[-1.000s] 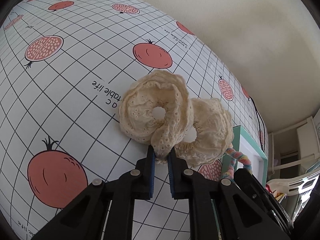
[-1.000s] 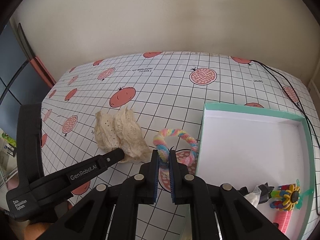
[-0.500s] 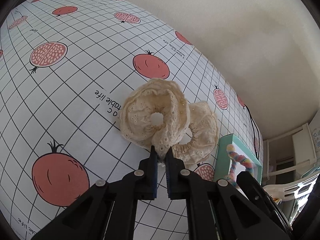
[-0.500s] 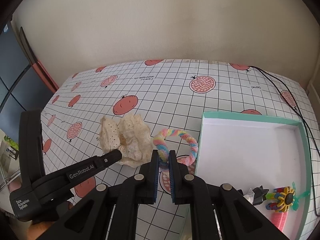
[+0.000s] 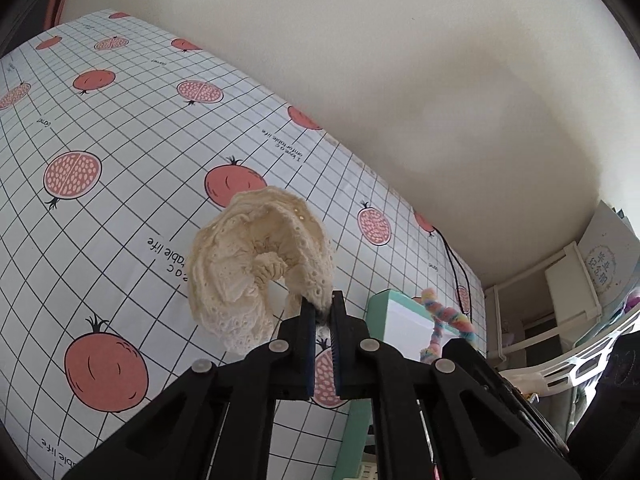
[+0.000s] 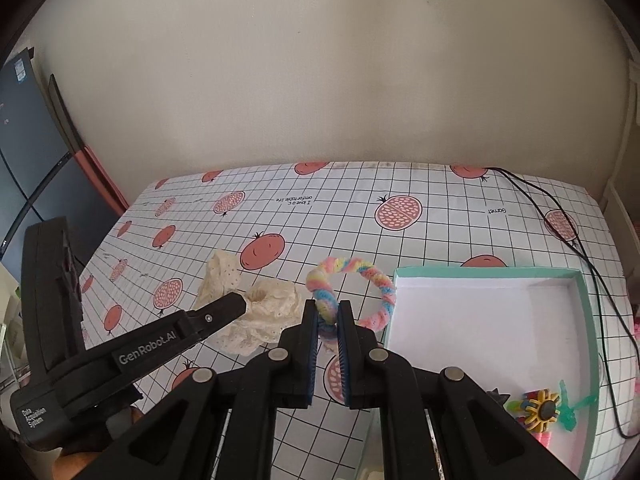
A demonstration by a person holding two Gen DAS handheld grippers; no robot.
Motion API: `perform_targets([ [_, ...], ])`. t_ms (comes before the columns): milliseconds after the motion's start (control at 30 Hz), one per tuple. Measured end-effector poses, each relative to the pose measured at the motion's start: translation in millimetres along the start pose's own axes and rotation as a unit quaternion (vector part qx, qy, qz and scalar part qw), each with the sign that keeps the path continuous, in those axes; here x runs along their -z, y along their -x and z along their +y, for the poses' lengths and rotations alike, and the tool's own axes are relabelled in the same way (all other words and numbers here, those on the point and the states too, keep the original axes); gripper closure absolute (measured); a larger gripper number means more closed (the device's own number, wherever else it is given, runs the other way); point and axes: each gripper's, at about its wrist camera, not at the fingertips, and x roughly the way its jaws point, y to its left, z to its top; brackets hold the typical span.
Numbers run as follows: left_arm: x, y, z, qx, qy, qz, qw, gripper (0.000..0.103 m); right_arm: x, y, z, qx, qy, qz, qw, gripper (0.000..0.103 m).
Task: Organize objects
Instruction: 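Lift and carry the scrunchies and rainbow ring over the tray with both tools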
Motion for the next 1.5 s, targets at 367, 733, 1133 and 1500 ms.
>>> perform_targets([
  [367,-2,18,-27,0.029,-0.032,-0.026,0.9987,0.097,-8,19,-20,-0.004,-0.027,-0.016,1.0,0.093],
  [733,11,14,-45,0.044,-0.062,-0.015,0.997,0.097,-10,25,-60,0.014,-0.073,-0.003,0.997,0.093],
  [1133,48,-4,-92,0.092,-0.14,0.028,0.9855,0.097,1,31,-115,0.049,-0.145,0.025,0.988,0.093],
  [1500,76,-27,-112,0.1,-0.187,0.07,0.9747,0.097,11,30,-132,0.075,-0.159,0.038,0.984,0.093],
])
